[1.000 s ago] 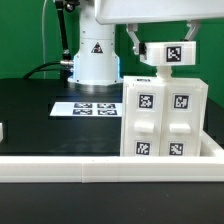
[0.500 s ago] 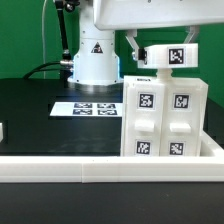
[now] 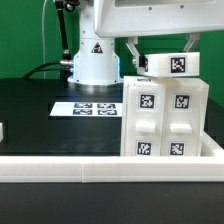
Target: Assemble cabinet
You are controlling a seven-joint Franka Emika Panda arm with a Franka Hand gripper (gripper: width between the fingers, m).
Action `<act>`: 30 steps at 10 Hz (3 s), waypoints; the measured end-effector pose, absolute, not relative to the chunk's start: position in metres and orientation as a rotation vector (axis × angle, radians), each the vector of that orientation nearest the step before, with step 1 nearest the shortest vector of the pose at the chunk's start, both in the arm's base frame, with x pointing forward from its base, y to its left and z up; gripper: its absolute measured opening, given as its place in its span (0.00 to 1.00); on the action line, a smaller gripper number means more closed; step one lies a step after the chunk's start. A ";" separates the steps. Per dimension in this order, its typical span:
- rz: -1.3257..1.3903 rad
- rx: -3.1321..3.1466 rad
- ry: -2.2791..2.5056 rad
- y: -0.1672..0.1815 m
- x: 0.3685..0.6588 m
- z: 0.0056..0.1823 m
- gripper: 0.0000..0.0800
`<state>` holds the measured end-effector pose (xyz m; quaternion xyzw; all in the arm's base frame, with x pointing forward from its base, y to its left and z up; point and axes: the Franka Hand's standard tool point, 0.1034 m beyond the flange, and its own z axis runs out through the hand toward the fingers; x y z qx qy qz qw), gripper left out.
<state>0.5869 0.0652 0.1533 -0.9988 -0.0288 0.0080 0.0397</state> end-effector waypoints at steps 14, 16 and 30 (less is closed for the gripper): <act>0.027 -2.923 0.785 0.067 0.591 0.153 0.70; 0.001 -2.821 1.082 0.070 0.593 0.153 0.70; 0.062 -2.060 2.106 0.093 0.598 0.154 0.95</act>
Offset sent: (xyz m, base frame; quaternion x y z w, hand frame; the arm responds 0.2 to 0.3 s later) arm 0.0000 0.0000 0.0000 0.0000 0.0000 0.0000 1.0000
